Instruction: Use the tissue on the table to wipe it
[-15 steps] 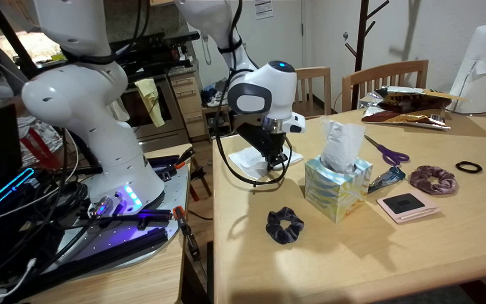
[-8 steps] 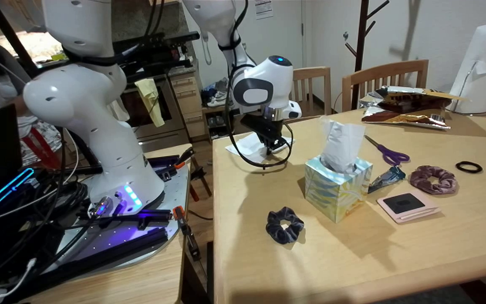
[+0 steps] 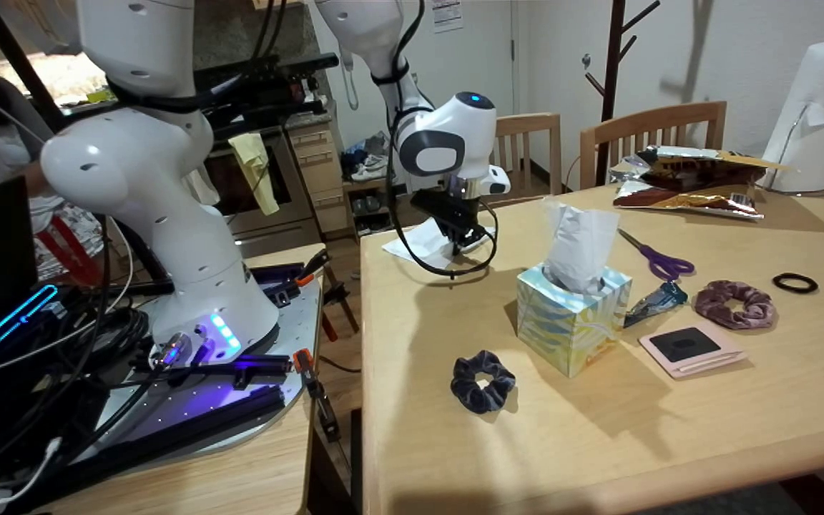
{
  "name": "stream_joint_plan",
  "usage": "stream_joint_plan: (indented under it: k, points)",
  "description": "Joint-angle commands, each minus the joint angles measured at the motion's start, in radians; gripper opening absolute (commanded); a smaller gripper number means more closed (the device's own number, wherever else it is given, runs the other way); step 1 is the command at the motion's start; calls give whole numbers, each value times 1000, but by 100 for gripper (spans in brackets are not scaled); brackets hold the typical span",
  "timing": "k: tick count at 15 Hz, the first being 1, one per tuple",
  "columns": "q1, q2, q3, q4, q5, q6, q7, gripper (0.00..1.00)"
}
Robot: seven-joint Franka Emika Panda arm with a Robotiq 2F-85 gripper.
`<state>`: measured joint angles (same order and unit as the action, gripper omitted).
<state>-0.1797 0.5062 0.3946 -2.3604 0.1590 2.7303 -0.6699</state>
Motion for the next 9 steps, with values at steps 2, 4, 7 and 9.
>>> stream_joint_plan:
  k: [2, 4, 7, 9]
  points:
    - [69, -9, -34, 8, -35, -4, 40, 27]
    - [89, -10, -48, 12, -39, -17, 48, 33]
    - [115, -19, -67, 7, -46, -22, 64, 51]
    - [135, -28, -78, 3, -54, -22, 85, 62]
